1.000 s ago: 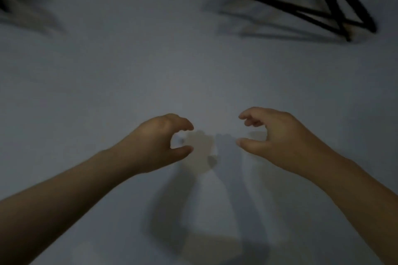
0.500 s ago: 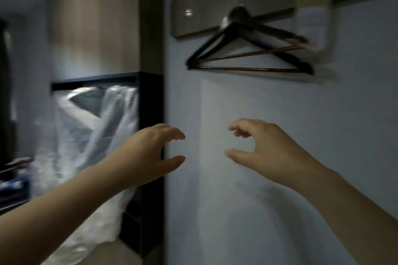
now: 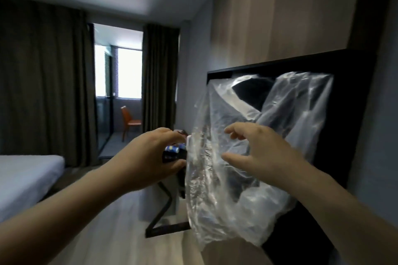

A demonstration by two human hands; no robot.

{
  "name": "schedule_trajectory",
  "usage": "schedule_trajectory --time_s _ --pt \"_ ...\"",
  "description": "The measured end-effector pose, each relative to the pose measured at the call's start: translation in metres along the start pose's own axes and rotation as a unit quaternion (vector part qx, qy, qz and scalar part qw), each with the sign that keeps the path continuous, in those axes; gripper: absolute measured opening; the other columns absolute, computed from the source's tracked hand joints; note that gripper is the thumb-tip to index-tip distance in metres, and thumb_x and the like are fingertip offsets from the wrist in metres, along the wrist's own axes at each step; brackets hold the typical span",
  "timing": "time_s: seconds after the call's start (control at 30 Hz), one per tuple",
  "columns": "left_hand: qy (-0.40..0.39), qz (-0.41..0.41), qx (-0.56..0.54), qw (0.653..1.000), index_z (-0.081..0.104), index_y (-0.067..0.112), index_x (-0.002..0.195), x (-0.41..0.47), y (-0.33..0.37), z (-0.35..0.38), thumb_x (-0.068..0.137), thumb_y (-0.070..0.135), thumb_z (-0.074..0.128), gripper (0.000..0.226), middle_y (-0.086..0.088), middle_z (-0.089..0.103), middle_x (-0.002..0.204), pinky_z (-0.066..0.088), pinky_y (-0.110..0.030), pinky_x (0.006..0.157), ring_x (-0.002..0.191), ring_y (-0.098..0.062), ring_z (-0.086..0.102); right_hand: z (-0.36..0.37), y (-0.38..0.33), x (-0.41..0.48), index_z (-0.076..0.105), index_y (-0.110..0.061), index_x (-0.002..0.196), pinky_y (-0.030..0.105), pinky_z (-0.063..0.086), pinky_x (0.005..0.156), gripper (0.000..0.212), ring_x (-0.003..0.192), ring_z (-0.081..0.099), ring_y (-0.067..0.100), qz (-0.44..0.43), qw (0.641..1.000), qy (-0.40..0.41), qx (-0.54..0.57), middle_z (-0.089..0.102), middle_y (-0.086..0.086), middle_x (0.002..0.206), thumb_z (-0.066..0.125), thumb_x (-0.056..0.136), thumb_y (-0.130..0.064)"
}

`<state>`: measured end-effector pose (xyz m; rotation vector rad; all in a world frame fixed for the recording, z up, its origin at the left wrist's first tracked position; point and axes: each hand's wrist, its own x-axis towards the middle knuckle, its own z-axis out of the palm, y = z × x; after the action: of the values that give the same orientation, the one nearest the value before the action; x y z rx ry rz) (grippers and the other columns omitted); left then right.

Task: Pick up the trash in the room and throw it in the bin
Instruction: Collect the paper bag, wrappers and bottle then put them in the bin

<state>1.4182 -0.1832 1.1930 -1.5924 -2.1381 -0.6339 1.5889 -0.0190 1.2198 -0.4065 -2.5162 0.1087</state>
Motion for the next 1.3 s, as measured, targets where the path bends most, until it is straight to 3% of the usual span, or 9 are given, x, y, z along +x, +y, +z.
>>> schedule_trajectory --time_s 0.17,0.33,0.53,0.97,1.13,1.3 --pt "-0.015 -0.074 0.054 0.996 0.053 0.033 0.126 0.016 -0.099 0.0 0.083 0.047 0.063 0.046 0.016 0.054 0.115 0.05 -0.022 0.089 0.103 0.0 0.054 0.076 -0.018 0.108 0.054 -0.027 0.127 0.03 0.046 0.093 0.051 0.109 0.055 0.01 -0.068 0.996 -0.019 0.046 0.06 -0.008 0.119 0.068 0.082 -0.044" --pt "-0.014 -0.149 0.085 0.985 0.056 0.028 0.126 0.018 -0.198 -0.004 0.077 0.061 0.053 0.059 0.013 0.058 0.117 0.048 -0.022 0.091 0.104 -0.001 0.055 0.153 -0.052 0.2 0.052 -0.029 0.129 0.027 0.047 0.091 0.052 0.109 0.054 0.009 -0.127 0.987 -0.044 0.084 0.058 -0.01 0.119 0.067 0.082 -0.046" --pt "-0.014 -0.198 0.103 0.975 0.058 0.028 0.122 0.01 -0.311 -0.01 0.083 0.043 0.066 0.042 0.012 0.059 0.111 0.048 -0.02 0.084 0.096 -0.004 0.055 0.242 -0.106 0.285 0.049 -0.028 0.132 0.02 0.041 0.092 0.053 0.111 0.051 0.005 -0.178 0.977 -0.075 0.092 0.055 -0.012 0.124 0.064 0.085 -0.046" --pt "-0.034 -0.211 0.071 0.974 0.056 0.028 0.125 0.028 -0.592 -0.014 0.085 0.041 0.064 0.043 0.013 0.057 0.119 0.042 -0.013 0.086 0.1 -0.001 0.051 0.415 -0.221 0.458 0.049 -0.029 0.132 0.023 0.042 0.095 0.052 0.115 0.05 0.007 -0.137 0.98 -0.12 0.078 0.055 -0.011 0.123 0.062 0.085 -0.045" --pt "-0.046 -0.225 0.052 0.972 0.055 0.028 0.127 0.047 -0.678 0.012 0.083 0.041 0.066 0.046 0.012 0.057 0.123 0.047 -0.021 0.091 0.106 -0.004 0.054 0.479 -0.234 0.521 0.05 -0.028 0.13 0.02 0.041 0.091 0.05 0.115 0.05 0.007 -0.129 0.979 -0.144 0.067 0.056 -0.011 0.122 0.063 0.085 -0.044" --pt "-0.047 -0.233 0.059 0.97 0.056 0.032 0.124 0.081 -0.756 0.04 0.085 0.042 0.065 0.041 0.015 0.056 0.12 0.045 -0.016 0.088 0.101 0.0 0.052 0.546 -0.229 0.595 0.05 -0.028 0.132 0.022 0.042 0.092 0.054 0.115 0.051 0.007 -0.126 0.977 -0.151 0.081 0.056 -0.01 0.124 0.064 0.083 -0.046"
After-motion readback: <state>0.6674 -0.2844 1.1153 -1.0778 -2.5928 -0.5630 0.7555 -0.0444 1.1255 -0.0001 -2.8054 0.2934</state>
